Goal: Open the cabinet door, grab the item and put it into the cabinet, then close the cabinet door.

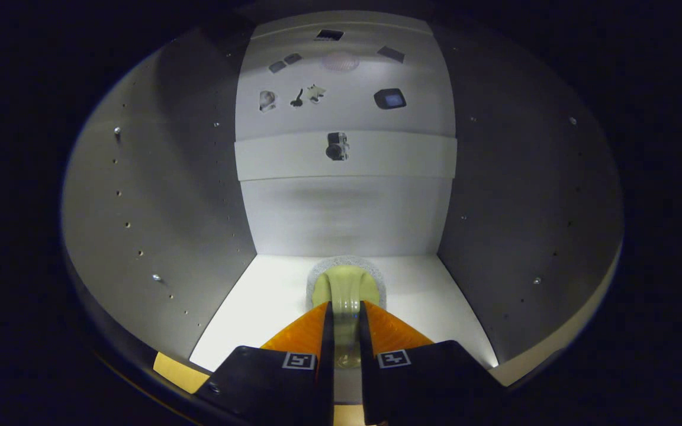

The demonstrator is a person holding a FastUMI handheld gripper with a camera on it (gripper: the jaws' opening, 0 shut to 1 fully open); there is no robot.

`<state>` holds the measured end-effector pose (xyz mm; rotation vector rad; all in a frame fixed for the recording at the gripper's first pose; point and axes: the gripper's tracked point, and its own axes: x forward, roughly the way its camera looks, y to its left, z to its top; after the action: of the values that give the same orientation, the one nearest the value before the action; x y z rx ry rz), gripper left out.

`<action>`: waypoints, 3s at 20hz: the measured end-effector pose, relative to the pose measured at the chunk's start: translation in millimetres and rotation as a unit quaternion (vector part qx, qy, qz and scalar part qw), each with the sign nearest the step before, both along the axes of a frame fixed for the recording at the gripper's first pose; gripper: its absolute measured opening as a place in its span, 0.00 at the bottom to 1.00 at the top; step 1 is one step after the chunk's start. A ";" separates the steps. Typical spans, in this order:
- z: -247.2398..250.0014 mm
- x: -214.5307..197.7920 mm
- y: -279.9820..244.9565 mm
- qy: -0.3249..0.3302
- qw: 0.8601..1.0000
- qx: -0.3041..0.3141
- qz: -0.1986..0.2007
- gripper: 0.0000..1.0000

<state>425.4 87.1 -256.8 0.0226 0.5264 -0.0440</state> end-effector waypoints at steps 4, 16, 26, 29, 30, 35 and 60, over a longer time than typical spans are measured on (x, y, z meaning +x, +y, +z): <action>-9.4 15.7 -0.8 0.001 1.000 0.002 -0.005 0.23; 8.2 22.5 5.0 -0.037 0.999 -0.012 -0.004 0.55; 129.2 -78.1 40.8 -0.139 0.989 -0.037 0.031 0.99; 158.2 -137.9 45.5 -0.157 0.986 -0.034 0.041 0.98; 167.9 -159.1 45.9 -0.162 0.985 -0.031 0.046 0.98; 216.4 -261.9 35.1 -0.187 0.980 -0.022 0.062 0.98; 203.9 -486.5 -182.0 -0.152 0.986 0.057 0.041 0.98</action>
<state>-61.1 -95.0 -52.9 0.1169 0.2234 0.0690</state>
